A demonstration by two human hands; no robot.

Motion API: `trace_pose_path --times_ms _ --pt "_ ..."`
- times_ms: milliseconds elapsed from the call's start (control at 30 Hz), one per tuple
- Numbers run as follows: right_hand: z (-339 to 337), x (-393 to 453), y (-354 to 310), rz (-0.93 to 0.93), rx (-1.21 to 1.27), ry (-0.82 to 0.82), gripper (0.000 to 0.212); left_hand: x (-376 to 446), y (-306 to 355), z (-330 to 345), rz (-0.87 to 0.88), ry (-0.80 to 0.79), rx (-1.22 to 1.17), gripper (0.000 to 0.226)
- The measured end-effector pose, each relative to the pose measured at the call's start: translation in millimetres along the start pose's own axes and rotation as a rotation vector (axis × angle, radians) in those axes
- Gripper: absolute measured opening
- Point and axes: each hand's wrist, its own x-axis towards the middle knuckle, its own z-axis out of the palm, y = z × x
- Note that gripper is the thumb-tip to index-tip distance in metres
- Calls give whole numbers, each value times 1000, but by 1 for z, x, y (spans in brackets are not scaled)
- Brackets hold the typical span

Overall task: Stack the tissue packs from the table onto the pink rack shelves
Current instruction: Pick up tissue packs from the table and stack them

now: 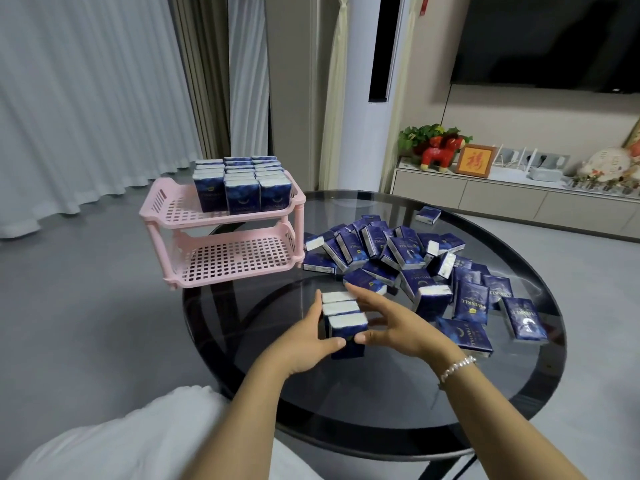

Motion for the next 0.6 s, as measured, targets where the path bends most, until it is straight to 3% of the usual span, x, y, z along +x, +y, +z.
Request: trace_pose_path --times_ms 267,600 --pt "-2 -2 -6 -7 -157 38 74 -1 -1 13 -4 -42 139 93" --pt "-14 16 -39 -79 -118 81 62 -10 18 -19 175 210 -2 72"
